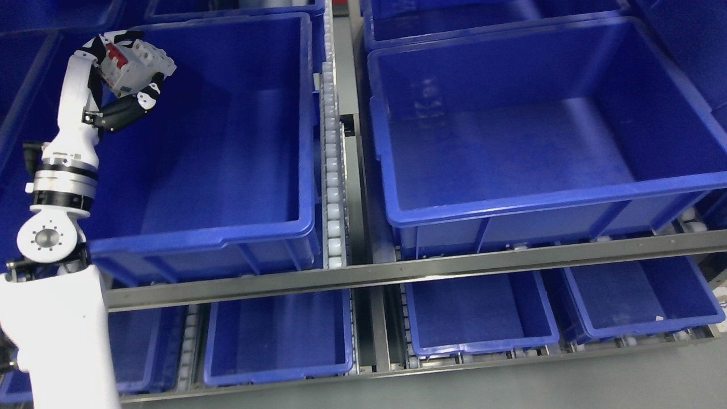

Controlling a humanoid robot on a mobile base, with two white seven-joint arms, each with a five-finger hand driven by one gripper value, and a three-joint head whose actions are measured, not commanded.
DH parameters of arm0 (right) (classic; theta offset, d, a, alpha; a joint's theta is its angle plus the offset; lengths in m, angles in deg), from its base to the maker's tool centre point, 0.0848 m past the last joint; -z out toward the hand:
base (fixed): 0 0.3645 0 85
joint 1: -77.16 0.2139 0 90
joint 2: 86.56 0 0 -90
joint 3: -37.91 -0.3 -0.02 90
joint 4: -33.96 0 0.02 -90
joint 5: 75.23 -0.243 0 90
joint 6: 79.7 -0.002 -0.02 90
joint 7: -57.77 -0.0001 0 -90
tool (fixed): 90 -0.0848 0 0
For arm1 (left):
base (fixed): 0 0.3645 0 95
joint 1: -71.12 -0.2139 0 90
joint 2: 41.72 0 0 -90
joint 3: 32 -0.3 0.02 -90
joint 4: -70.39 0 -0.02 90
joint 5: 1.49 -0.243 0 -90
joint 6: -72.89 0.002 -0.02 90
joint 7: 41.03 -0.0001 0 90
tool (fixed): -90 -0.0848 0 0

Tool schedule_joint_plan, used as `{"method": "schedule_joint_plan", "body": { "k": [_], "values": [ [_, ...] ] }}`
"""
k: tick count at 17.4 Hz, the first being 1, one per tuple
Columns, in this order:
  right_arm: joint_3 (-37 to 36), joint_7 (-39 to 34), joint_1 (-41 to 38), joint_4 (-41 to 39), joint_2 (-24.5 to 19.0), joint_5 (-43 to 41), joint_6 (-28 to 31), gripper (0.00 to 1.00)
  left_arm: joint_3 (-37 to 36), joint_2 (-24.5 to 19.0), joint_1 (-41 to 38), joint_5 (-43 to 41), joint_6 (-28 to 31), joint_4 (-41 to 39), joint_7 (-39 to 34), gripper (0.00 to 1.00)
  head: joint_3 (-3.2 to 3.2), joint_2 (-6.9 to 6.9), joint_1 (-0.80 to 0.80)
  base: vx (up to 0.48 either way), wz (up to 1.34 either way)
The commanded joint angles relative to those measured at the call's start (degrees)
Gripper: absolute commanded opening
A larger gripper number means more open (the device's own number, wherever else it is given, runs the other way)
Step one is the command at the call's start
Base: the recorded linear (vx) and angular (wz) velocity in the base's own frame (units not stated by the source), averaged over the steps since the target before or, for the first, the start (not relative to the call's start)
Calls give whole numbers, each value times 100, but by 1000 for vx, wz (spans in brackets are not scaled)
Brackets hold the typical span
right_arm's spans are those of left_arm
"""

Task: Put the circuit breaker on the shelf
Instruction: 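Lower the left hand into the upper blue bin and release the breaker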

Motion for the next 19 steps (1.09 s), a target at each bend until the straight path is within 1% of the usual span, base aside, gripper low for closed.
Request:
{"method": "schedule_joint_plan", "body": {
  "k": [1,4,7,11,13,14,15,17,19],
  "values": [
    [114,-2,1,0,100,0,170,100,-744,-1042,657,-723,135,2059,258,4,0,0,0,198,-211],
    [114,7,1,0,100,0,170,100,-901,-1085,1087,-784,276,2473,338,4,0,0,0,154,-182],
    [114,-2,1,0,100,0,170,100,-1454,-1270,1518,-784,408,3035,697,4,0,0,0,113,-65],
    [114,-2,1,0,100,0,170,100,-1623,-1244,1685,-811,417,3677,699,4,0,0,0,77,-85],
    [114,-2,1,0,100,0,170,100,-1755,-1174,2037,-899,434,4063,699,9,0,0,0,55,-68],
    [114,7,1,0,100,0,170,100,-1764,-1173,2090,-925,434,4196,716,10,0,0,0,20,-36],
    [114,7,1,0,100,0,162,100,-1772,-1165,2099,-942,434,4275,716,11,0,0,0,20,-36],
    [114,7,1,0,100,0,162,100,-1903,-1121,2099,-951,443,4434,699,16,0,0,0,9,-18],
    [114,-2,1,0,100,0,170,100,-1940,-1121,2108,-951,478,4582,672,19,0,0,0,0,0]
  ]
}}
